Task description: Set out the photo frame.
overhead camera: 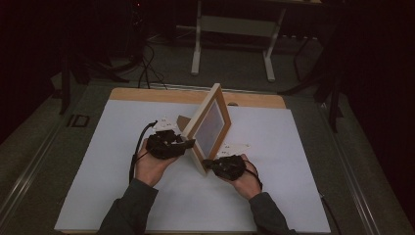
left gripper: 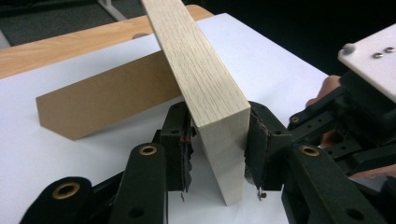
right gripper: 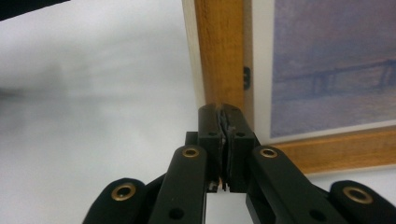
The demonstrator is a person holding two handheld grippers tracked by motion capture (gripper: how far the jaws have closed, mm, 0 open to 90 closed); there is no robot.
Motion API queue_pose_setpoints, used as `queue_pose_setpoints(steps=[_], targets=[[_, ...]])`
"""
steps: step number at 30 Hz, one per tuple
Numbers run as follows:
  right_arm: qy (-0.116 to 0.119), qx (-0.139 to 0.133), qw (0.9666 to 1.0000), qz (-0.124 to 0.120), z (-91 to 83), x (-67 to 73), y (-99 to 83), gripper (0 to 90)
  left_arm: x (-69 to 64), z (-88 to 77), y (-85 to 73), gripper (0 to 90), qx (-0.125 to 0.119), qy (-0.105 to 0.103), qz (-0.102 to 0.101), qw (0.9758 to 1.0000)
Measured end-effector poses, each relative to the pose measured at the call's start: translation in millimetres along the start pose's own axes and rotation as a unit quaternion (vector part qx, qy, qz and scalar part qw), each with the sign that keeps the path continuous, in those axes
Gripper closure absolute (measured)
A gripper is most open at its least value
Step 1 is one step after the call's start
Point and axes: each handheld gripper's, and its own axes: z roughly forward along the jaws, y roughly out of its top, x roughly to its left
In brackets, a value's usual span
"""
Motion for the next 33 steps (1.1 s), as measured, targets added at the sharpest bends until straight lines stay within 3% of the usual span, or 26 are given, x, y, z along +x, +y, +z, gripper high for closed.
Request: queue_pose_setpoints(steps=[11, 16, 21, 33], targets=[[-0.036, -0.022, 0.9989, 0.019, -16.0, -13.4, 1.9, 78.1, 16.4, -2.4, 1.5, 67.3, -0.001, 0.005, -0.019, 0.9998], [-0.060, -0.007, 0.9981, 0.011, -17.2, -17.0, -0.1, 73.1, 21.3, -2.7, 2.1, 66.8, 0.000, -0.002, -0.009, 1.0000], [-0.069, -0.007, 0.9975, 0.016, -17.7, -20.9, -1.3, 69.8, 23.0, -3.3, 2.8, 66.5, -0.001, 0.008, -0.004, 1.0000], [-0.080, -0.009, 0.9965, 0.022, -25.4, -27.7, -1.1, 67.7, 39.0, -6.6, 1.7, 66.5, -0.013, 0.019, -0.025, 0.9994]])
